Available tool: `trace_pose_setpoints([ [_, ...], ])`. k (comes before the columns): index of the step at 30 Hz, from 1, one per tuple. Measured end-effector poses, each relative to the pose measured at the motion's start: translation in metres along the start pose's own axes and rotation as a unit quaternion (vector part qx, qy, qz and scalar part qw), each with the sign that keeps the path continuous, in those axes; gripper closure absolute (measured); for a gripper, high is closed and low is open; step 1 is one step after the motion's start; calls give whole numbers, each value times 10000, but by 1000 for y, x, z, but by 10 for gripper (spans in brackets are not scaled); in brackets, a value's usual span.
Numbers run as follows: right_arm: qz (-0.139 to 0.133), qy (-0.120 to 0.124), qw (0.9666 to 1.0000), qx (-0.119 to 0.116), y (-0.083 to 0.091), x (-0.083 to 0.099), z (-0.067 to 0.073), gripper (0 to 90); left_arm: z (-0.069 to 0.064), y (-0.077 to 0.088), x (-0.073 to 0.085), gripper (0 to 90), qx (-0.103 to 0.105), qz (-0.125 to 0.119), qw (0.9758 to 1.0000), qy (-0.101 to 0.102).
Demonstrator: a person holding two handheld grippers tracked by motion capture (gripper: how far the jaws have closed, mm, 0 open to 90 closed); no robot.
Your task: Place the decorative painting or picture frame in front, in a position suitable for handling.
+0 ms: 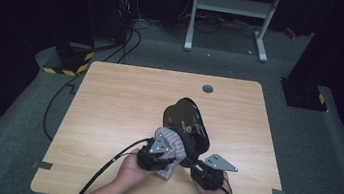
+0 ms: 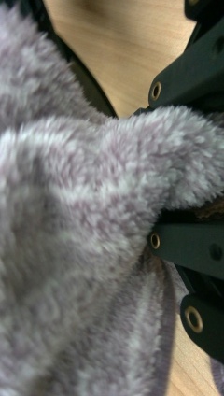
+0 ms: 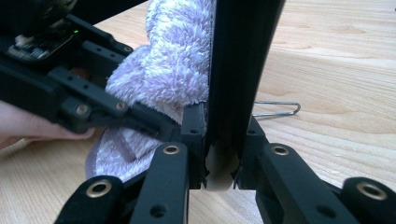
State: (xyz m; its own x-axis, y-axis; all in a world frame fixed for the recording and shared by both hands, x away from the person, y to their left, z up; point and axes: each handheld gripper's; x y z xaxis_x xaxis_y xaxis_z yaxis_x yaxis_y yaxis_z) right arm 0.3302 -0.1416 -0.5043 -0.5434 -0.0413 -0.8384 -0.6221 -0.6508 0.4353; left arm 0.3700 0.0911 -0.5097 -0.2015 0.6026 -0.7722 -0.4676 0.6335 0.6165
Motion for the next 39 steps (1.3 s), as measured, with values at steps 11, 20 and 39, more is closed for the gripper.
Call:
trace_pose_setpoints([
  [11,-2,-28,10000,26,0,0,0,781,50,4,7,659,-642,64,9971,397],
  [20,14,30,10000,-25,-1,0,-1,784,83,18,17,659,-1058,40,9909,832],
  [39,-9,34,10000,-5,-1,0,0,782,69,43,22,653,-925,-322,9926,712],
])
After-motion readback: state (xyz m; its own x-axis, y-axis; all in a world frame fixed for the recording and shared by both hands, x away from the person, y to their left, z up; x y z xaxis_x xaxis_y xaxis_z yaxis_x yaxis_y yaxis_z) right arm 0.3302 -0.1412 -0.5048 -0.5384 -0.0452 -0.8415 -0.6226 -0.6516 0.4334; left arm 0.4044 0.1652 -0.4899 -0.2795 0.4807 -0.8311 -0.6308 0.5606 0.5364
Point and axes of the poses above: each handheld gripper's, and its own axes: y roughly backward along the jaws, x roughly out of its underside, z roughly to its left, and after that the axes turned 12 degrees about -y, right-handed
